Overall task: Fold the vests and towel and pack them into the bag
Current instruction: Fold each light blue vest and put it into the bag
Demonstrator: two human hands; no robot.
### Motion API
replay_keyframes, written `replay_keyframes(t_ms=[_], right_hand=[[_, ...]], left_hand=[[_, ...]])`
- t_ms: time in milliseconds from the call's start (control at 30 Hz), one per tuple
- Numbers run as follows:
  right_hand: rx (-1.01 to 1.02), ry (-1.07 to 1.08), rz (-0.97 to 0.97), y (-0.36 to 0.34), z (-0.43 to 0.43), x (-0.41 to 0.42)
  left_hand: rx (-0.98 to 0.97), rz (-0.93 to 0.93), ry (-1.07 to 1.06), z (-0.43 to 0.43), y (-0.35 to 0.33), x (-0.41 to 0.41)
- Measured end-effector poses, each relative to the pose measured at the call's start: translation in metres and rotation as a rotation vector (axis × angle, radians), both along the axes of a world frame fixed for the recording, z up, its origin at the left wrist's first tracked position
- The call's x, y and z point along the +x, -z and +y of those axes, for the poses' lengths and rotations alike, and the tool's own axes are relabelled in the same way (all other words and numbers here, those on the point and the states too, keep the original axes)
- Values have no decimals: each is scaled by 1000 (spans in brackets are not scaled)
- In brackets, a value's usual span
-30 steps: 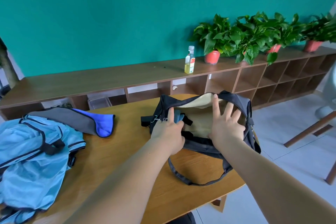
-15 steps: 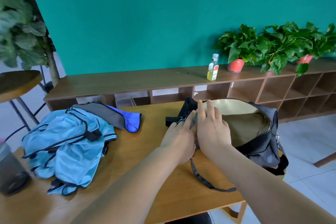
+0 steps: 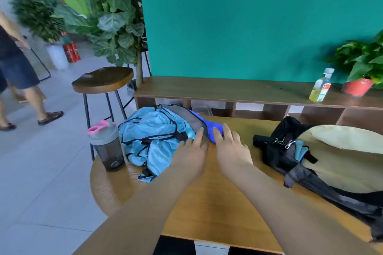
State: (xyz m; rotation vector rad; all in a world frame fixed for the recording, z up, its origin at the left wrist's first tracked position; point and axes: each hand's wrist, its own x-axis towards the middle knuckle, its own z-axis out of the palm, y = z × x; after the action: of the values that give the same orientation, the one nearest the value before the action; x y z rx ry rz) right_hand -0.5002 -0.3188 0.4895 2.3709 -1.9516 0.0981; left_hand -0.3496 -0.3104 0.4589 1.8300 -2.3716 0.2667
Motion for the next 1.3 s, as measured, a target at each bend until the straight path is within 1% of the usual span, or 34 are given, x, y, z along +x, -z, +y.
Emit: replay_keyframes(t_ms=[67, 133, 233, 300, 367, 467, 533, 600, 767, 800, 867, 1000, 1100, 1167, 1233, 1300], right_hand=[[66, -60, -43, 16, -10, 24], [128, -127, -113, 32, -19, 43], [214, -235, -215, 47, -27, 63], [249, -298, -227, 49, -30, 75], [258, -326, -222, 50, -33, 86], [211, -344, -197, 47, -37, 98], [154, -354, -206, 46, -41, 103], [123, -358, -262, 46, -46, 108], [170, -289, -213, 53, -55, 111], [156, -278, -222, 52, -56, 108], [97, -258, -290, 49, -55, 101], [-28, -257, -492, 35, -58, 76], [-185, -286, -582, 21, -58, 48], [-326, -248, -673, 9, -56, 31], [-423, -128, -820, -4, -55, 14], [-418, -13, -985, -17, -56, -1]], left_hand=[[3, -22, -100, 1, 4, 31], [45, -25, -212, 1, 9, 60], [122, 84, -333, 0, 16, 98], [186, 152, -348, -2, 22, 120], [206, 158, -326, -5, 27, 135], [162, 195, -282, -7, 31, 142], [84, 237, -243, -10, 32, 142], [-10, 305, -191, -12, 33, 140], [-244, 443, 64, -9, 35, 122], [-266, 467, 90, -7, 35, 117], [-284, 494, 73, -1, 33, 107], [-206, 493, -50, 8, 33, 95], [-229, 418, -164, 3, 33, 93], [-279, 411, -243, -2, 30, 92], [-296, 521, -266, -5, 23, 89], [-234, 687, -256, -8, 14, 82]])
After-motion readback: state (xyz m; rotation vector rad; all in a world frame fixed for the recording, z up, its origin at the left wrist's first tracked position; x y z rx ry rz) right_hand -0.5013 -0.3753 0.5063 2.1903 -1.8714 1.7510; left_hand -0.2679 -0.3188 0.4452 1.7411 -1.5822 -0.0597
